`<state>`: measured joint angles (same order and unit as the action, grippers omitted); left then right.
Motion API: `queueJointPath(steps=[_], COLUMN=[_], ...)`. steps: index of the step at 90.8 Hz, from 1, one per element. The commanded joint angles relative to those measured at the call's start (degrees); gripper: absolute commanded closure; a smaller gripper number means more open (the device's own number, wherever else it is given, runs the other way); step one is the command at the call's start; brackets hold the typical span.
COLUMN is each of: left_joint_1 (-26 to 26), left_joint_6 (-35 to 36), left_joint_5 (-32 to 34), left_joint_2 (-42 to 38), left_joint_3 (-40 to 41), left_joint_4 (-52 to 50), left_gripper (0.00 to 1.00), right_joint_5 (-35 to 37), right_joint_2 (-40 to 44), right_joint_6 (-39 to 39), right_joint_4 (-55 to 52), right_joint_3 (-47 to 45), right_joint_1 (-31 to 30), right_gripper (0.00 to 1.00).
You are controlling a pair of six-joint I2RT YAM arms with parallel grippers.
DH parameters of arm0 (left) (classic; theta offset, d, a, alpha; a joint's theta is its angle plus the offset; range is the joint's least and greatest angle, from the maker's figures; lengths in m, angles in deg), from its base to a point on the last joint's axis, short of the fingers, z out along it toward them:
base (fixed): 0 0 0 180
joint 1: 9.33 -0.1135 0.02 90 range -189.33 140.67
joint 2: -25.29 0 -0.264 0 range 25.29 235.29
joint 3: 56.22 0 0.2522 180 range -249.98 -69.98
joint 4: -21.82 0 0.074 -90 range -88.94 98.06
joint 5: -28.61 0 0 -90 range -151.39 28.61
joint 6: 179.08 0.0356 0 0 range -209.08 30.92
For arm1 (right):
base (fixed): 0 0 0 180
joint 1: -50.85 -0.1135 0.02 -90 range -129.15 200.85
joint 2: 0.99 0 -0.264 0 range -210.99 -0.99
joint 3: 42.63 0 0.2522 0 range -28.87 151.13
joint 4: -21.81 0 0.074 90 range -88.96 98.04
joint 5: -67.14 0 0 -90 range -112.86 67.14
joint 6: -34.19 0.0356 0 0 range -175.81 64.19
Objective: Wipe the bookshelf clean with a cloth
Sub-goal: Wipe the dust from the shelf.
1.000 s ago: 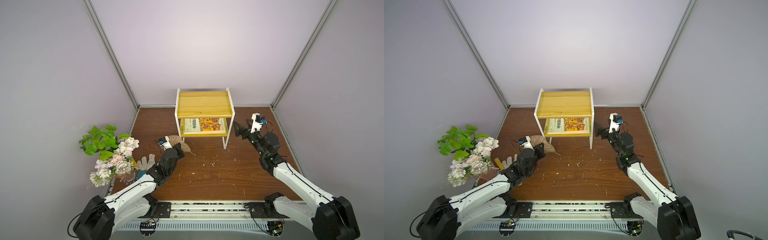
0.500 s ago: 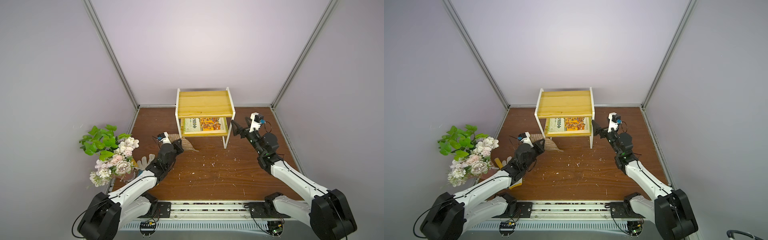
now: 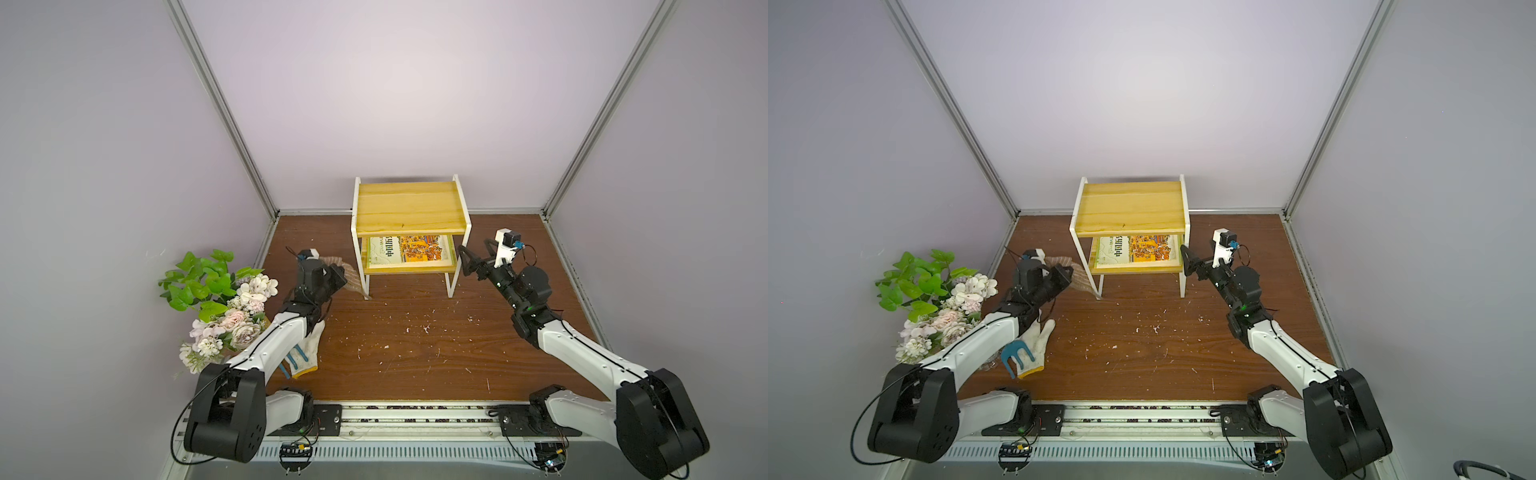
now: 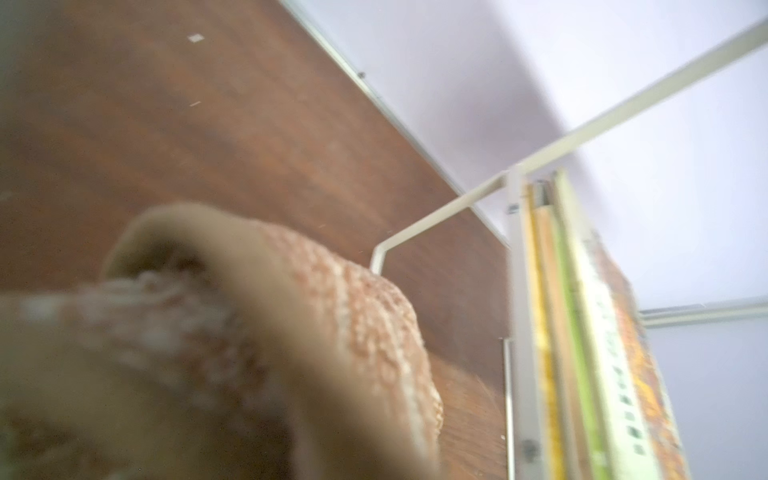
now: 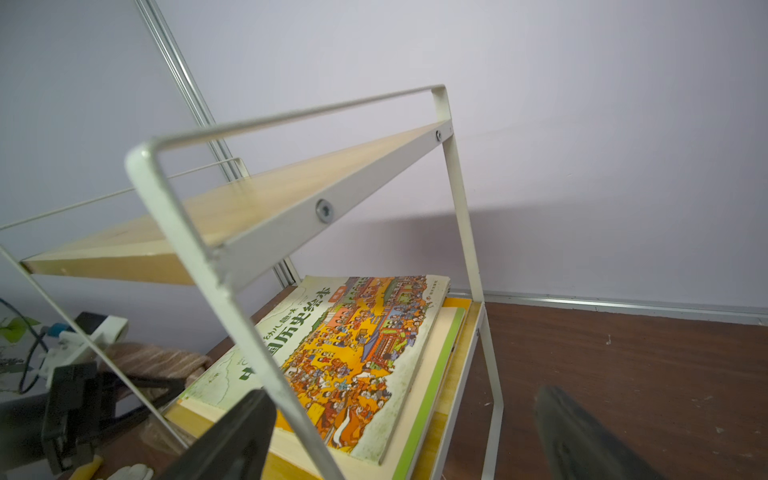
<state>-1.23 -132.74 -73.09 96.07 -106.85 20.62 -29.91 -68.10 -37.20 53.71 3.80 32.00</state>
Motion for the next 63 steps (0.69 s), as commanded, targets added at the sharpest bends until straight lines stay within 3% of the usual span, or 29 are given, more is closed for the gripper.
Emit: queueJointPath(steps=[1,10,18,26,34,42,53,63], left_joint_1=[0.6,0.0,-0.9,-0.8,-0.4,0.0,-0.1,-0.1], left_joint_6=[3.0,4.2,9.5,11.3,11.5,9.6,9.2,10.1], left_joint_5=[-10.4,-13.9,-16.7,-19.2,-16.0,-13.7,-12.0,-9.5], left_joint_2=[-0.1,0.7,3.5,2.8,0.8,1.3,8.5,15.3], left_joint_3=[4.0,5.9,-0.6,-6.0,-7.1,-3.1,2.9,1.7], left_joint_4=[-2.3,-1.0,-7.1,-7.0,-6.8,-5.8,-4.3,-3.3], left_gripper=[1.0,1.0,1.0,1.0,0.99,0.98,1.0,1.0], right_joint_5=[-0.1,-0.4,-2.3,-4.4,-5.3,-5.1,-4.4,-4.9], right_joint_2=[0.6,-0.4,-2.3,-3.3,-3.1,-2.6,-2.3,-2.3], right_joint_6=[1.9,4.2,5.5,5.5,5.2,5.2,5.0,4.0], right_joint_4=[0.9,1.9,2.6,0.8,0.1,1.7,2.1,0.4], right_joint_3=[1.3,-0.4,-0.3,2.2,3.8,2.7,1.0,1.3], right_joint_1=[-0.1,-0.1,0.0,0.0,-0.1,0.0,0.0,0.0], right_gripper=[0.01,0.01,0.01,0.01,0.01,0.01,0.01,0.01])
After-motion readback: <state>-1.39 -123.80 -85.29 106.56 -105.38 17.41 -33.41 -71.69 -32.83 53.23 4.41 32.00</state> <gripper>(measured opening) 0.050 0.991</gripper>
